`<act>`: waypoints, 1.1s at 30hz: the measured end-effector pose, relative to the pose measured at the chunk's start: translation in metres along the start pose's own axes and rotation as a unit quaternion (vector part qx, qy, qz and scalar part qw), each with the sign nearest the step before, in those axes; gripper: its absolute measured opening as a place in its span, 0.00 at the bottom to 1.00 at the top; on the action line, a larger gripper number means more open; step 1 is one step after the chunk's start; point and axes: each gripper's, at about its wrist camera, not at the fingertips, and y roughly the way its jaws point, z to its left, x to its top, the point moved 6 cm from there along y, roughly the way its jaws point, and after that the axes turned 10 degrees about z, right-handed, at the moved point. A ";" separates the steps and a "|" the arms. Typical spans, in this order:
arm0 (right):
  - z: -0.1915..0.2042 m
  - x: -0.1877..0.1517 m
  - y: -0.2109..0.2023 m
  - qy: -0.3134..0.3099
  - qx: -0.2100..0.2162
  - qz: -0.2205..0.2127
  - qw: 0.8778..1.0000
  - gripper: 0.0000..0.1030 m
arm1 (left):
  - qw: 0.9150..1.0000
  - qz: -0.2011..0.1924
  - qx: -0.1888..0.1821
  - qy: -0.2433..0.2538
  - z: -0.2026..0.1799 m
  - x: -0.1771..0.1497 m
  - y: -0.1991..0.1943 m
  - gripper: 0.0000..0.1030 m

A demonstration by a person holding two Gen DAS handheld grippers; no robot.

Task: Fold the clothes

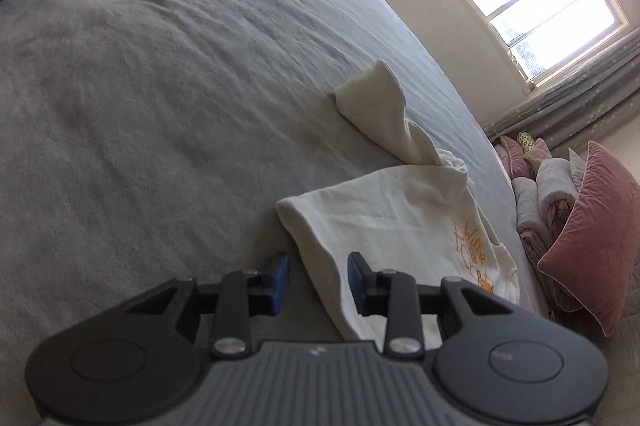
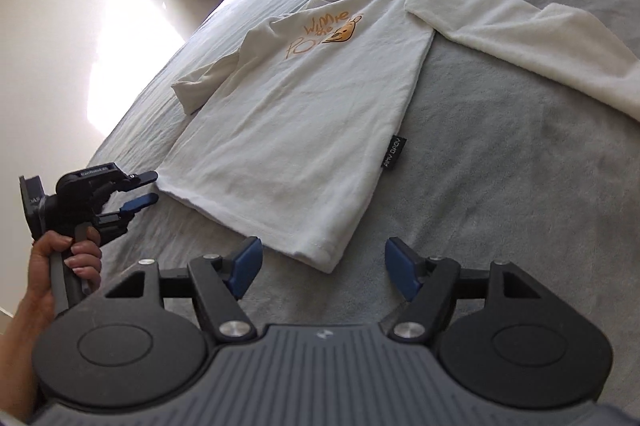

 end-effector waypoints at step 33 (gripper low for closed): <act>-0.018 0.003 0.009 0.145 0.166 -0.017 0.975 0.08 | 0.998 -0.038 0.001 0.057 -0.009 -0.008 0.003 0.08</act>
